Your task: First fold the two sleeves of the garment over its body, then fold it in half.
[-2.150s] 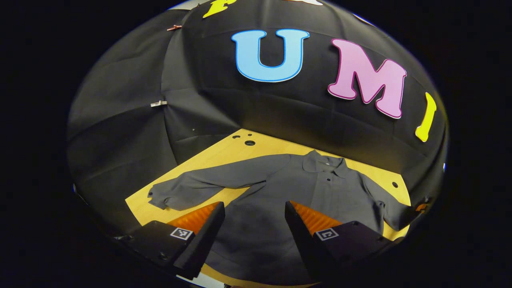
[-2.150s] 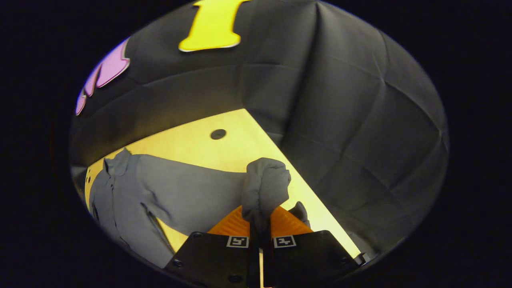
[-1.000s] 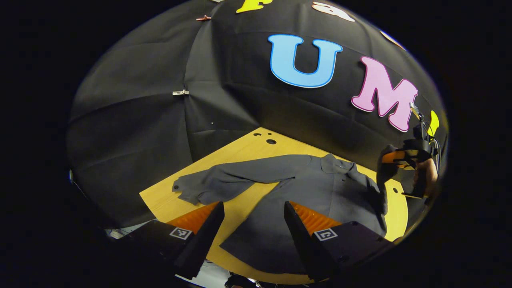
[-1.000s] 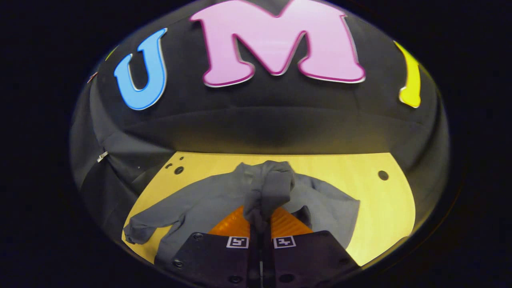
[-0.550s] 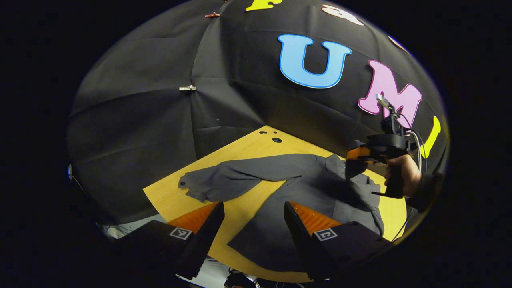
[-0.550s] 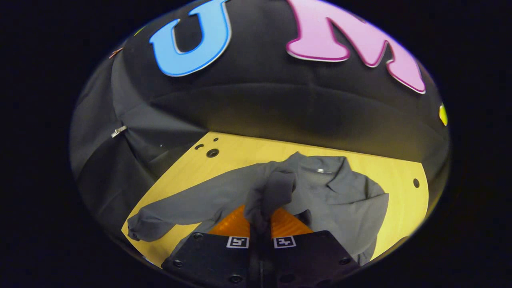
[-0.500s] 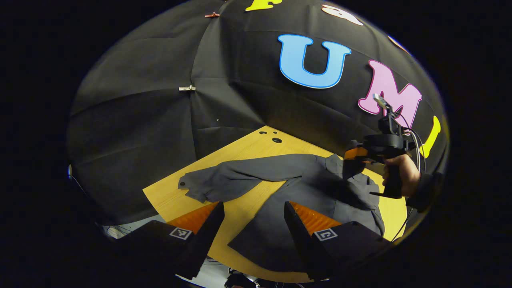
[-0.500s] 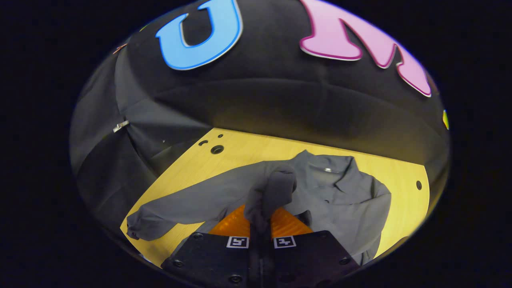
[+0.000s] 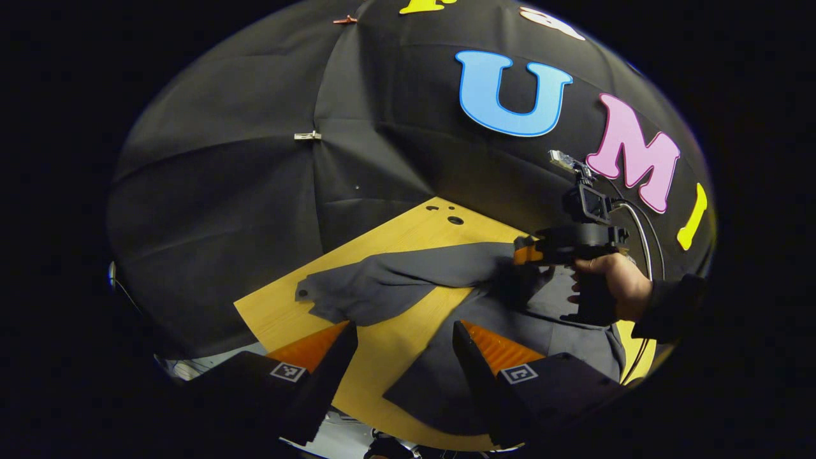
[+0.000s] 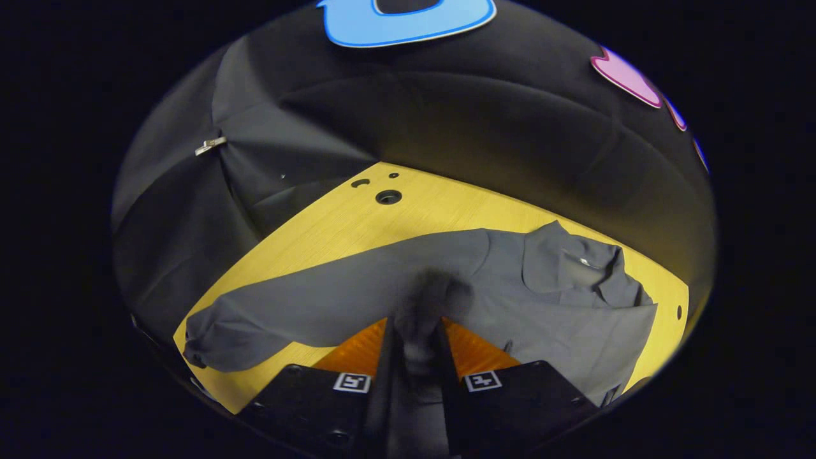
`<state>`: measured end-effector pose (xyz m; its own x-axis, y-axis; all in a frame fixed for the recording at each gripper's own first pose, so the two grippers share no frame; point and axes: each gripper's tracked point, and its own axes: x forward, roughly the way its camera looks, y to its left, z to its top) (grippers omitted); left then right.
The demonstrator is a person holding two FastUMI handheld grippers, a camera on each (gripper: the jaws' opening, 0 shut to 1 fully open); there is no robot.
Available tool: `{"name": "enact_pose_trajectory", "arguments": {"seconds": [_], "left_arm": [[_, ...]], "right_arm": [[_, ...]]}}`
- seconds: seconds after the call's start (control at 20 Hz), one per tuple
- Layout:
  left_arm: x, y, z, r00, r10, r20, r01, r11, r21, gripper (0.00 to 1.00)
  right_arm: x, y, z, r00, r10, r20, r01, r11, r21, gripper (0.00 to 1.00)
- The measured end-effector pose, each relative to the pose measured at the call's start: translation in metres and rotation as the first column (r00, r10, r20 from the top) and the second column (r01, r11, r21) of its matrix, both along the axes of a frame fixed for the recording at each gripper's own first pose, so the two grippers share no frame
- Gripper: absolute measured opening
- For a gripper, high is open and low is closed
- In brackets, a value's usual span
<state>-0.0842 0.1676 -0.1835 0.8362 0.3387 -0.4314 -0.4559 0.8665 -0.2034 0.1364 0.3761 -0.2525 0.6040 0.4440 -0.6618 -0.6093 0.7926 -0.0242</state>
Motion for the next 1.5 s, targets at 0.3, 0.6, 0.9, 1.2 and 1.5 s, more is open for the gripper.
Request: {"name": "enact_pose_trajectory", "arguments": {"seconds": [0.3, 0.6, 0.9, 1.2, 1.5], "left_arm": [[0.001, 0.053, -0.014, 0.994, 0.102, -0.03, -0.102, 0.995, 0.018, 0.95], [0.022, 0.139, -0.037, 0.969, 0.243, -0.046, -0.241, 0.97, 0.041, 0.95], [0.057, 0.183, -0.079, 0.963, 0.243, -0.117, -0.234, 0.969, 0.081, 0.95], [0.082, 0.186, -0.124, 0.953, 0.198, -0.23, -0.193, 0.98, 0.046, 0.95], [0.099, 0.172, -0.129, 0.969, 0.117, -0.218, -0.104, 0.992, 0.07, 0.79]], "right_arm": [[-0.017, -0.036, 0.044, 0.998, -0.05, 0.048, 0.047, 0.997, 0.061, 0.98], [-0.026, -0.147, 0.079, 0.978, -0.182, 0.099, 0.178, 0.983, 0.049, 0.99], [-0.068, -0.265, 0.091, 0.928, -0.371, 0.031, 0.368, 0.928, 0.062, 0.98], [-0.095, -0.329, 0.088, 0.873, -0.488, 0.002, 0.487, 0.871, 0.058, 0.98], [-0.117, -0.348, 0.081, 0.844, -0.537, -0.009, 0.536, 0.841, 0.073, 0.98]]}}
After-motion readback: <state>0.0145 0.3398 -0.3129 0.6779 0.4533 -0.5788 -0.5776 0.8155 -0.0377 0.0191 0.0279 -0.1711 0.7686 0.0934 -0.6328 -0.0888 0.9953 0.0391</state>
